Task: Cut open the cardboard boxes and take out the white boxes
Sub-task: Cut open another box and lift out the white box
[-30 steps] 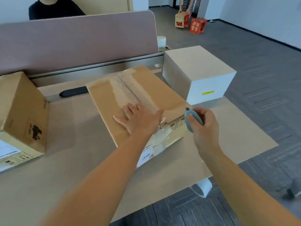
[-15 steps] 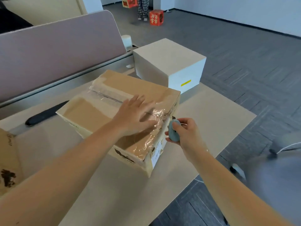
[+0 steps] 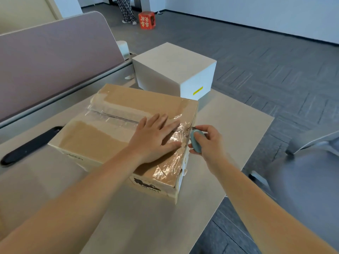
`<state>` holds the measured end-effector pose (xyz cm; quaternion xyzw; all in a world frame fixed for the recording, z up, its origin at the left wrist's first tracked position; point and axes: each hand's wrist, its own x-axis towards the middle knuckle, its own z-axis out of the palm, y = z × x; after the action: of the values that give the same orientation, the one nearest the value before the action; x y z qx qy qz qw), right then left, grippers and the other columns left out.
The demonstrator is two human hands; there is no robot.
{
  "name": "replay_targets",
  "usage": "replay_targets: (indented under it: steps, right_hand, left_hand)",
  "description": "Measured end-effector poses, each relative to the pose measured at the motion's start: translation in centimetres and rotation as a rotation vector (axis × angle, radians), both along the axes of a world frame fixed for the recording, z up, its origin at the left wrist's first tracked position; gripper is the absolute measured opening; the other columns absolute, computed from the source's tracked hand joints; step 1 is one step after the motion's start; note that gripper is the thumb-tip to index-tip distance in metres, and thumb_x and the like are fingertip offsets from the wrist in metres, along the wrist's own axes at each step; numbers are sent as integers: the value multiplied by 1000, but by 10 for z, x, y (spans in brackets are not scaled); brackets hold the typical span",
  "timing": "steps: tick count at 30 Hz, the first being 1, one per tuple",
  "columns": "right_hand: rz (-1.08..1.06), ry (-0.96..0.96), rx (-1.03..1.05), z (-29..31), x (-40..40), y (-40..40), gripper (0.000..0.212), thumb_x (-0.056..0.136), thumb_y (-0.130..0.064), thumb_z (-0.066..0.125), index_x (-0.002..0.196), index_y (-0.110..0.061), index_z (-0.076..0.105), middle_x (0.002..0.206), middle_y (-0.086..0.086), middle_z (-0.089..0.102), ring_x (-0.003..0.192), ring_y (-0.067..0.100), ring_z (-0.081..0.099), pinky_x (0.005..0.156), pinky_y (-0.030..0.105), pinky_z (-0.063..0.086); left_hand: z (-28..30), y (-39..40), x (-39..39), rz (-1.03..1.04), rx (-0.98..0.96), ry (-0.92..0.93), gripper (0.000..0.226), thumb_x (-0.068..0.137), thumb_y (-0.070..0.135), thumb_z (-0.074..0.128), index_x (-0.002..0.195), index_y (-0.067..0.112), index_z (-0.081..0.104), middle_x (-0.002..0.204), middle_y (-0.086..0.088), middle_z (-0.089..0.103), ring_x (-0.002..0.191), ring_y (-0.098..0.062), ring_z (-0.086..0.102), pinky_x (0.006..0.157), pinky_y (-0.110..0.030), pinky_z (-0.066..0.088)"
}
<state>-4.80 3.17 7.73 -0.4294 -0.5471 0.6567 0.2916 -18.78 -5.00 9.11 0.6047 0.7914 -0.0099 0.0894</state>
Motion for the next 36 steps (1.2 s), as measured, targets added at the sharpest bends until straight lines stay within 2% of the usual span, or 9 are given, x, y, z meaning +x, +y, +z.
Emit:
replay_targets:
  steps: [3, 11, 14, 18, 25, 30, 36]
  right_hand:
    - [-24, 1, -15, -1, -1, -1, 9, 93, -7, 46, 97, -13, 51, 78, 1, 54, 57, 11, 56, 44, 15, 50]
    - [11, -22, 85, -4, 0, -1, 13, 93, -3, 45, 97, -14, 52, 78, -3, 54, 55, 10, 55, 45, 14, 49]
    - [76, -41, 110, -3, 3, 3, 20, 93, -2, 44, 88, -18, 54, 74, -1, 55, 54, 11, 54, 43, 15, 46]
    - [116, -50, 124, -3, 4, 5, 31, 92, 2, 42, 79, -24, 53, 70, 3, 54, 44, 6, 52, 40, 16, 41]
    - [147, -77, 118, -3, 6, 4, 23, 92, 0, 42, 84, -20, 52, 71, 4, 52, 50, 12, 49, 40, 15, 39]
    - [192, -170, 161, 1, 8, 4, 15, 94, -6, 41, 95, -17, 51, 76, -1, 52, 52, 11, 50, 51, 19, 45]
    - [219, -99, 67, -1, 10, -9, 23, 93, -5, 44, 81, -23, 52, 81, 5, 52, 56, 14, 48, 43, 13, 42]
  left_hand:
    - [0, 0, 0, -1, 9, 0, 71, 82, 73, 20, 145, 44, 2, 158, 4, -5, 144, -16, -8, 115, -38, -5]
    - [-2, 0, -1, 6, 29, -12, 78, 74, 74, 14, 145, 43, 6, 158, 5, -4, 144, -16, -6, 115, -38, -5]
    - [-3, 0, -1, 9, 49, -15, 90, 62, 78, 2, 145, 44, 8, 157, 5, -1, 144, -15, -5, 114, -38, -4]
    - [-3, 1, 1, 19, 47, -15, 87, 65, 77, 6, 145, 44, 9, 157, 5, 0, 144, -16, -4, 114, -38, -3]
    - [-5, 1, 1, 19, 66, -11, 92, 60, 76, -1, 145, 43, 11, 157, 4, 1, 144, -16, -4, 114, -39, -3]
    - [-5, 2, 1, 17, 67, -5, 94, 58, 76, -4, 145, 43, 11, 157, 3, 2, 144, -17, -3, 114, -40, -2]
    - [-5, 1, 0, 18, 76, -1, 94, 59, 75, -3, 145, 43, 12, 157, 3, 2, 144, -17, -2, 114, -40, -1]
